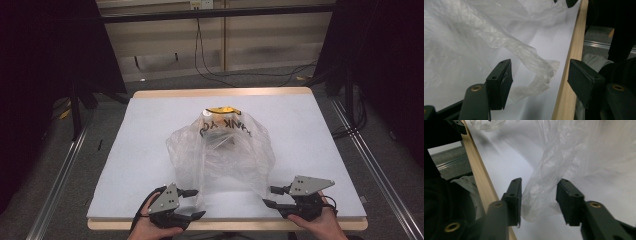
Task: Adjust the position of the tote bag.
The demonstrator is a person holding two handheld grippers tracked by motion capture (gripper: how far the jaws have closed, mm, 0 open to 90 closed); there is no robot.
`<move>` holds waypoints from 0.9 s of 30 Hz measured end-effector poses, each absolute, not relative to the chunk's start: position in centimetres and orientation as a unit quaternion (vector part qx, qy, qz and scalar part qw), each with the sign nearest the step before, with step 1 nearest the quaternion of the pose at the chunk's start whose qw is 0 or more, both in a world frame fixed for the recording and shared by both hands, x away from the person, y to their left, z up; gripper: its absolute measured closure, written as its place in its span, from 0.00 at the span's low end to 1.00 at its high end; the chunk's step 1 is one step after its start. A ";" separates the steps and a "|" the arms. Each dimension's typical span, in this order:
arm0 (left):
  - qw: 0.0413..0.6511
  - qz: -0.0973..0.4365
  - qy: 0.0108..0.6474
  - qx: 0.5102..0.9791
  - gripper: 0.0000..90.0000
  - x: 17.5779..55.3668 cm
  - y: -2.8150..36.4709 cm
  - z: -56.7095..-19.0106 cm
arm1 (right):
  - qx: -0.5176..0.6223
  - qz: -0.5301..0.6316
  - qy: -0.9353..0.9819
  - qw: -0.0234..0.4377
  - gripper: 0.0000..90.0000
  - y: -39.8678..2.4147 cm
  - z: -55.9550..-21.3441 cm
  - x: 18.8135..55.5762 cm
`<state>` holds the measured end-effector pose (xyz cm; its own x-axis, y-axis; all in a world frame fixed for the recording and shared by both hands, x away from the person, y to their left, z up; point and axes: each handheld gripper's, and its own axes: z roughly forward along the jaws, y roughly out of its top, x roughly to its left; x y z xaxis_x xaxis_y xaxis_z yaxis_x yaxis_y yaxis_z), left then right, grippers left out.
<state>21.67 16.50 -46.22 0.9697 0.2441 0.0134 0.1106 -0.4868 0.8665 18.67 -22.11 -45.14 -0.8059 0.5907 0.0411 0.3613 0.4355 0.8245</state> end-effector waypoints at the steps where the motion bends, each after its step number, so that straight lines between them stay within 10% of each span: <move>1: 0.490 0.071 0.096 0.863 0.46 21.6 16.4 -46.3 | 0.283 0.448 0.839 0.126 0.72 -22.1 -45.2 18.7; 14: 0.491 0.045 0.096 0.865 0.88 21.6 16.7 -45.8 | 0.273 0.471 0.832 0.110 0.95 -22.1 -44.7 18.5; 27: 0.523 0.036 0.082 0.848 0.94 21.1 16.9 -44.4 | 0.263 0.492 0.822 0.113 0.98 -22.1 -43.8 18.3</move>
<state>21.13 16.89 -44.38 0.9838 0.1776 -0.0245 0.1017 -0.4401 0.8922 18.34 -22.07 -43.78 -0.8361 0.5435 0.0737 0.3218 0.3773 0.8684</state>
